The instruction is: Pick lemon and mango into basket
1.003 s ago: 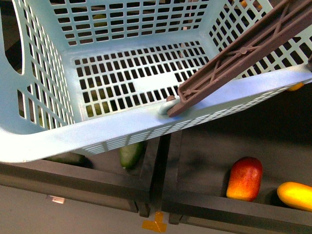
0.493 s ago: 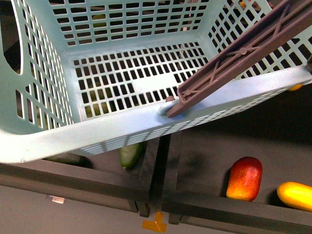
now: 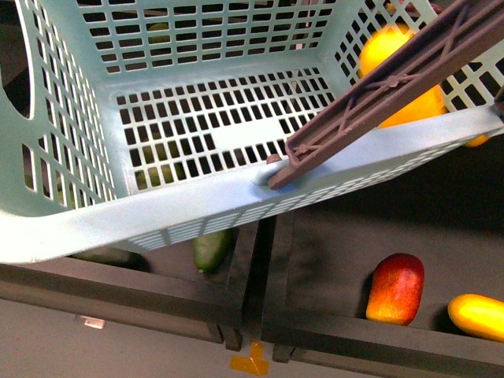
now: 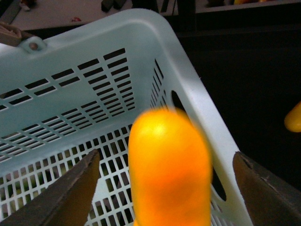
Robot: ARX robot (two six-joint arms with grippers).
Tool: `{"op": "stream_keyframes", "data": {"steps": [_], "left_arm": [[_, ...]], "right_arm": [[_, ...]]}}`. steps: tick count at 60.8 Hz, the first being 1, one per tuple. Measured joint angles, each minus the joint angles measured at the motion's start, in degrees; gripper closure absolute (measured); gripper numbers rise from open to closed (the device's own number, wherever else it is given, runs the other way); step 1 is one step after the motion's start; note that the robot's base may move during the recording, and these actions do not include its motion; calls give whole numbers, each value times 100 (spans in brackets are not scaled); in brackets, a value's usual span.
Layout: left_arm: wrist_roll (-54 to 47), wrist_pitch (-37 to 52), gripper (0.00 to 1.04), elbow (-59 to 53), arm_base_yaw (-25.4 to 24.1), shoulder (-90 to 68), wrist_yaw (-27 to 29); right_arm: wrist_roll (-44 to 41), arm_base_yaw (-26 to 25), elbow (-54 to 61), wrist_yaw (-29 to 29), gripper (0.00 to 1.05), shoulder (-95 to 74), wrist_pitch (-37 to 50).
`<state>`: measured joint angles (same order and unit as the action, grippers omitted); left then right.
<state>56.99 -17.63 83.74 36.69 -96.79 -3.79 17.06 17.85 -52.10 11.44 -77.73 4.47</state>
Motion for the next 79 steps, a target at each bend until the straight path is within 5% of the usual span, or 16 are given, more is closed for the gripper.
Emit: {"op": "stream_keyframes", "data": {"steps": [3, 15, 35, 50, 79], "left_arm": [[39, 0, 100, 0, 2, -7, -52], [46, -2, 100, 0, -24, -7, 85], [68, -2, 100, 0, 7, -7, -11], [70, -2, 100, 0, 7, -7, -4], [68, -2, 100, 0, 7, -7, 15]], "right_arm": [[13, -94, 33, 90, 9, 313, -164], [-1255, -811, 1790, -127, 40, 1838, 2232], [-1650, -1213, 3545, -601, 102, 2855, 2778], [-1683, -1759, 4269, -1108, 103, 3611, 2732], [-1683, -1766, 4889, -1130, 103, 4905, 2059]]}}
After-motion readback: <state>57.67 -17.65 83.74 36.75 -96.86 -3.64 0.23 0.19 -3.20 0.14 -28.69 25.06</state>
